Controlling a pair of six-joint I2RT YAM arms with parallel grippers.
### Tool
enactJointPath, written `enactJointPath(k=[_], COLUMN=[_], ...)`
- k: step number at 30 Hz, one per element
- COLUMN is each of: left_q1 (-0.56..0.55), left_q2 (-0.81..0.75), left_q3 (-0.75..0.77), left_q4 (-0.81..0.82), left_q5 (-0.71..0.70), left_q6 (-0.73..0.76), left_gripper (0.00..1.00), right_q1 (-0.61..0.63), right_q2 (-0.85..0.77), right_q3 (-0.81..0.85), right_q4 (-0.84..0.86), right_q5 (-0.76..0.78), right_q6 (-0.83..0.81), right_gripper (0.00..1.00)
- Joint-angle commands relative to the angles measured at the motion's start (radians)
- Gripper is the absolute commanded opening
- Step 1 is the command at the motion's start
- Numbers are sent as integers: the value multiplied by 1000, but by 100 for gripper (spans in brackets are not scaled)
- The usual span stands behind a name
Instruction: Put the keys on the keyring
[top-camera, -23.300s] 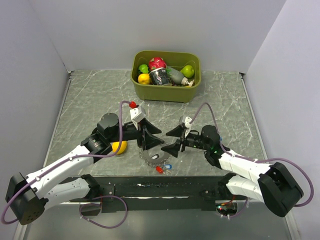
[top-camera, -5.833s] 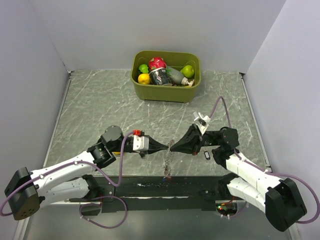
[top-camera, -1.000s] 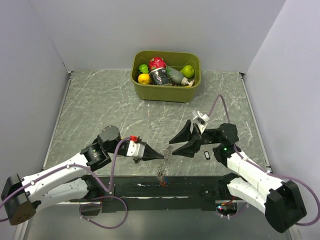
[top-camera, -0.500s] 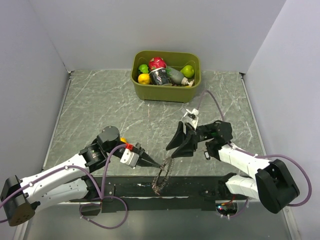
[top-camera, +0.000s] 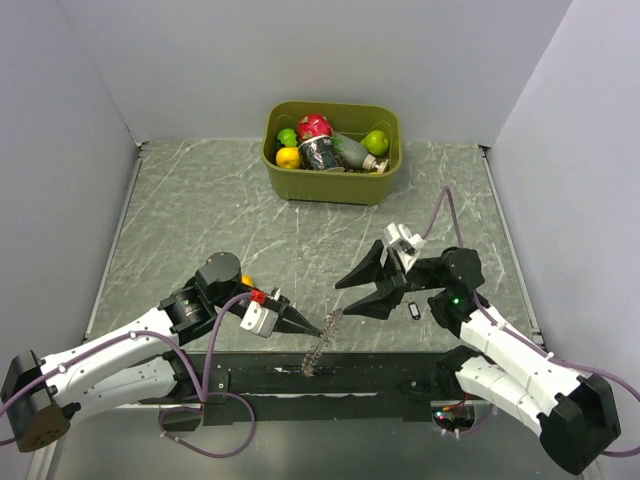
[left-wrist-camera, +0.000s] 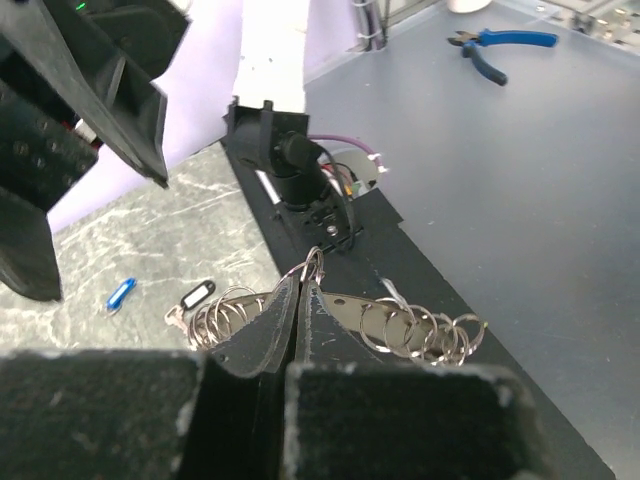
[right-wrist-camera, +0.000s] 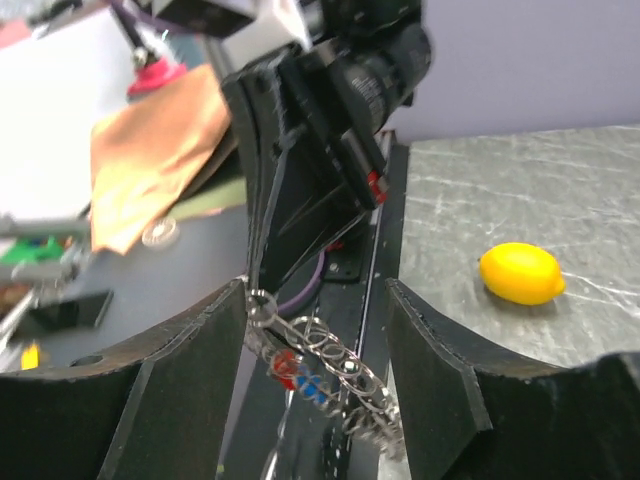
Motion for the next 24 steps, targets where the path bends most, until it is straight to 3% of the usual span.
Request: enactJointPath(k=[1, 4, 6, 9, 24], left_q1=[-4, -5, -7, -11, -16], left_q2=[-9, -6, -3, 2, -25], left_q3=[13, 25, 42, 60, 65], left_q4=[22, 1, -22, -52, -53], left_q5=[111, 143, 154, 157, 139], left_q6=[86, 110, 130, 149, 150], left_gripper=[1, 1, 1, 1, 1], right_q1=[42, 104, 150, 181, 265], right_q2=[45, 65, 81, 105, 196], right_q3=[59, 111, 174, 237, 332], right_q4=[-6, -128, -341, -509, -755], right_q5=[-130, -146, -130, -97, -86], right_q6=[-86, -180, -326, -448, -627], right_gripper=[64, 66, 66, 65, 60])
